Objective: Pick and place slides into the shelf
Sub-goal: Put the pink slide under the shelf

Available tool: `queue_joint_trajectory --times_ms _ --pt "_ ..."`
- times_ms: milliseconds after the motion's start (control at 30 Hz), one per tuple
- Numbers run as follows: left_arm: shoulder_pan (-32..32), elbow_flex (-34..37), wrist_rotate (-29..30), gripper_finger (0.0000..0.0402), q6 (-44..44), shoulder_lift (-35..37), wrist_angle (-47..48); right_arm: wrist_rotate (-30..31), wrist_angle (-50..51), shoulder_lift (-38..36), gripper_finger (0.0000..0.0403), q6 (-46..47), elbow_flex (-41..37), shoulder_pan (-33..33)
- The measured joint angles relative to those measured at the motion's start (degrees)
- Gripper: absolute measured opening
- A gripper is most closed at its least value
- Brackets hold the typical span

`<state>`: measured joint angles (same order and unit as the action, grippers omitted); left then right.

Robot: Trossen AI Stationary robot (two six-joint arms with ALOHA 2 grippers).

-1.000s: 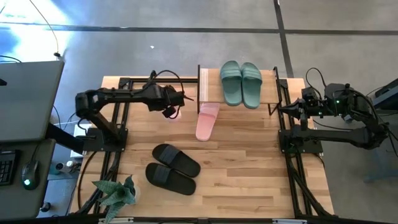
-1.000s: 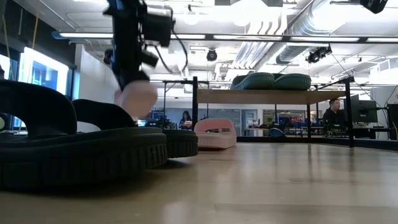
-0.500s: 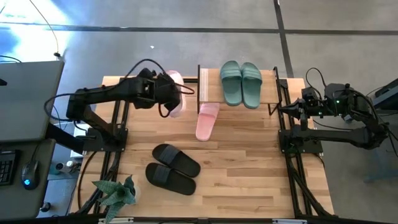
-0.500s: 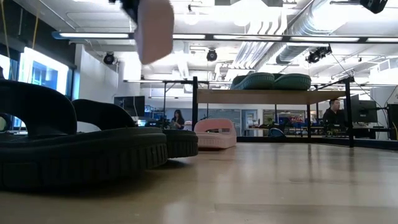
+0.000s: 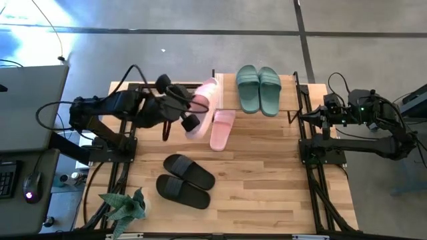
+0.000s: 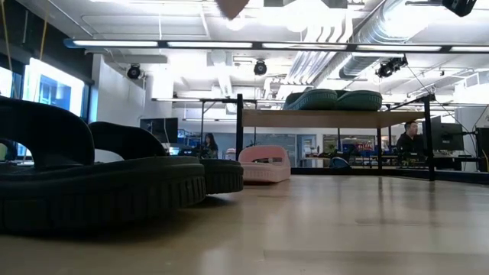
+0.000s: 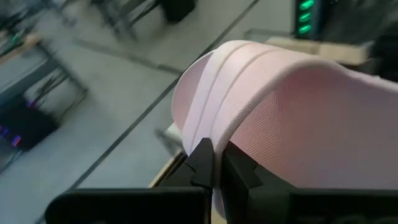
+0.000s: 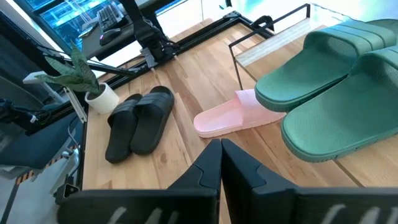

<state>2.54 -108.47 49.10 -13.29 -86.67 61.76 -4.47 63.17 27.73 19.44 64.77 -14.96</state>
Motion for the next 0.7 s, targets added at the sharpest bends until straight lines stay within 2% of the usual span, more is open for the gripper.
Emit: queue_joint_trajectory --times_ms 367,700 --pt "3.68 -0.12 -7.62 0.0 14.7 -3.76 -16.72 0.0 0.0 0.0 0.0002 0.0 0.0 0.0" --pt "3.51 0.0 -14.26 0.0 21.05 -10.57 -22.98 -0.02 0.03 -0.03 0.0002 0.0 0.0 0.0"
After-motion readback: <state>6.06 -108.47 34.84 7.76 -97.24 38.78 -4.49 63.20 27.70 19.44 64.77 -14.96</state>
